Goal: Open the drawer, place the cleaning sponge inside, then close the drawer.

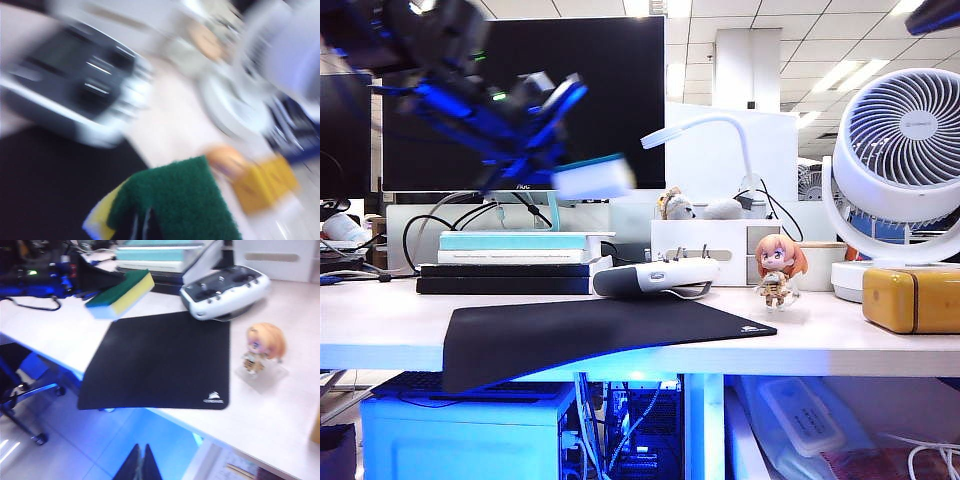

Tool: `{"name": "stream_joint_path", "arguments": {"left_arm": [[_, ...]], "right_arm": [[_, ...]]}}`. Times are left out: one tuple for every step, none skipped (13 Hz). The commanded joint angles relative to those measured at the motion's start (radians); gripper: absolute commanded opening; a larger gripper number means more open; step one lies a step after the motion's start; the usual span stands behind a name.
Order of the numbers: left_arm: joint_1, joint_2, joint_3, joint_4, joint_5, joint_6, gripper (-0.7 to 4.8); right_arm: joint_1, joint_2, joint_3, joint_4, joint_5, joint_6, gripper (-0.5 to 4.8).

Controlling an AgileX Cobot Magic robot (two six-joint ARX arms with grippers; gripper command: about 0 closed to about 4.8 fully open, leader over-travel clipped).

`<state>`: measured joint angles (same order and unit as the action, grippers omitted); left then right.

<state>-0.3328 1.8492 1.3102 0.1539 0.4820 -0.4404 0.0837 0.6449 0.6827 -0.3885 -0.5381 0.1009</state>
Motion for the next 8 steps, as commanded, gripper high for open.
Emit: {"name": "stream_joint_path", "arguments": {"left_arm": [[-0.116,-0.011,0.007,-0.025,0.080,0.007,-0.06],[-0.198,-0.011,0.006,-0.026,0.075,0.007,-0.06],[-0.227,-0.010,0.006,-0.027,0.066,0.007,-0.06],[-0.271,-0.010,0.006,-0.035,0.042,0.008,-0.06],[-0.315,-0.009,0.006,-0.046,0.022,0.008,-0.06],[-0.386,-0.003,0.007,-0.064,-0.036,0.022,-0.06],[-0.415,0.007,0.007,-0.063,-0.046,0.022,-0.06],[-0.451,0.029,0.007,-0.068,-0.056,0.021,-0.06]], "right_arm": [[0.001,-0.011,0.064,-0.188,0.104,-0.067,-0.06],[0.001,-0.009,0.132,-0.338,0.174,-0.151,-0.06],[0.001,-0.009,0.151,-0.371,0.174,-0.151,-0.06],[0.001,-0.008,0.169,-0.414,0.174,-0.151,-0.06],[0.001,-0.008,0.183,-0.459,0.171,-0.151,-0.06],[0.001,-0.010,0.191,-0.500,0.163,-0.151,-0.06],[0.001,-0.010,0.193,-0.512,0.163,-0.154,-0.06],[0.001,-0.010,0.194,-0.520,0.161,-0.154,-0.06]]}}
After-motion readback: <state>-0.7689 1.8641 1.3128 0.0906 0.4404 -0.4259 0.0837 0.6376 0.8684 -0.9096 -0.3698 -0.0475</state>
